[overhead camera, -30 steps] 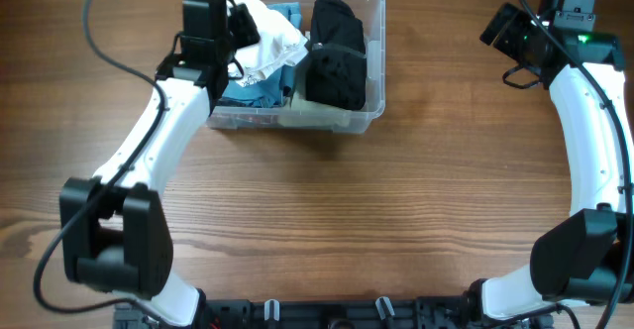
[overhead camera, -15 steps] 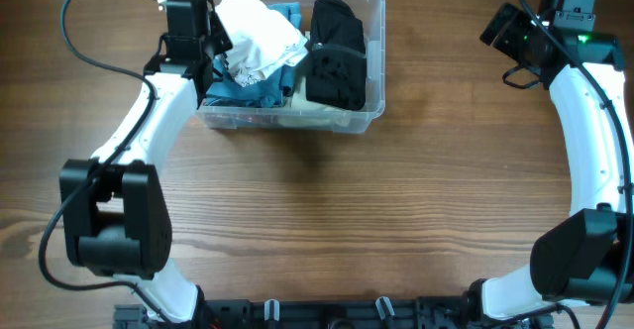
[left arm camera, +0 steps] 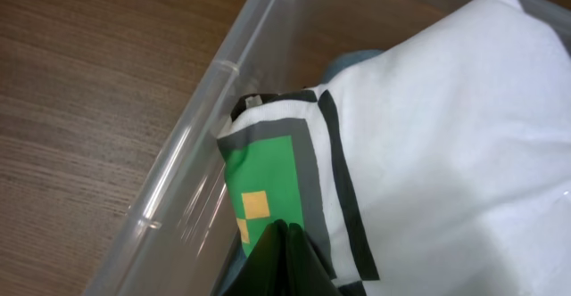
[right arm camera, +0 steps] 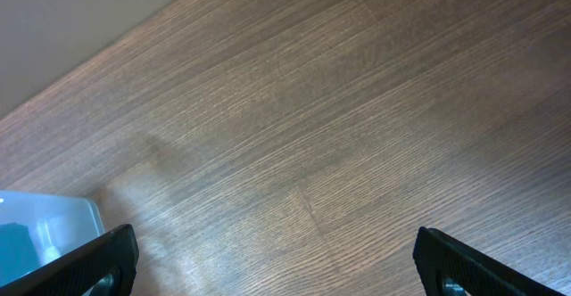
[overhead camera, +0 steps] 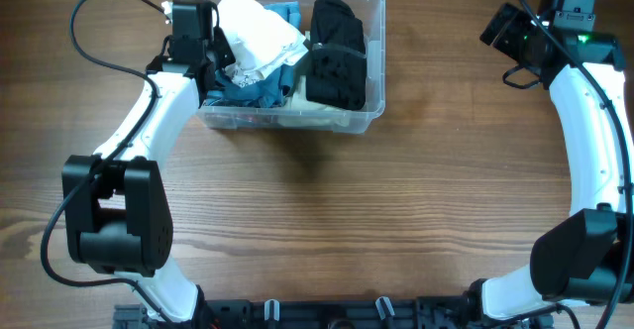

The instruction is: Pack container

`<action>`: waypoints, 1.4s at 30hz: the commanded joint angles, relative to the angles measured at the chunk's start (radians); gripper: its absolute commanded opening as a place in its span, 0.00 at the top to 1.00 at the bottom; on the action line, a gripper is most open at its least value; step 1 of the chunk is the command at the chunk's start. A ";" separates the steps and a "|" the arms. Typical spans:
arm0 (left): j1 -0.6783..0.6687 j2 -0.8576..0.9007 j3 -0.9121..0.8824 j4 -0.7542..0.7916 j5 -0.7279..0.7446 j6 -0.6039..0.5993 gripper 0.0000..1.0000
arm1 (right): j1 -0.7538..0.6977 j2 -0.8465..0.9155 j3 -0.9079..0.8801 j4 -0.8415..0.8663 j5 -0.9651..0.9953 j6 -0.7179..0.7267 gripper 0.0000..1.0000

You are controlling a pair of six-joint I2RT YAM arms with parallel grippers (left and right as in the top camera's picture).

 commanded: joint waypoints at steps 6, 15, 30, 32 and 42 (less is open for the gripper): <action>-0.044 -0.140 0.006 0.109 0.032 -0.005 0.96 | 0.002 0.011 -0.003 0.003 -0.005 0.011 0.00; -0.149 -0.215 0.006 -0.115 0.154 -0.060 0.95 | 0.002 0.011 -0.003 0.003 -0.005 0.011 0.00; -0.163 -0.043 0.006 -0.146 0.168 -0.105 0.96 | 0.002 0.011 -0.003 0.003 -0.005 0.011 0.00; -0.163 -0.073 0.006 -0.076 0.168 -0.075 0.96 | 0.002 0.011 -0.003 0.003 -0.005 0.011 0.00; -0.162 -0.151 0.006 0.293 0.166 -0.055 0.92 | 0.002 0.011 -0.003 0.003 -0.005 0.011 0.00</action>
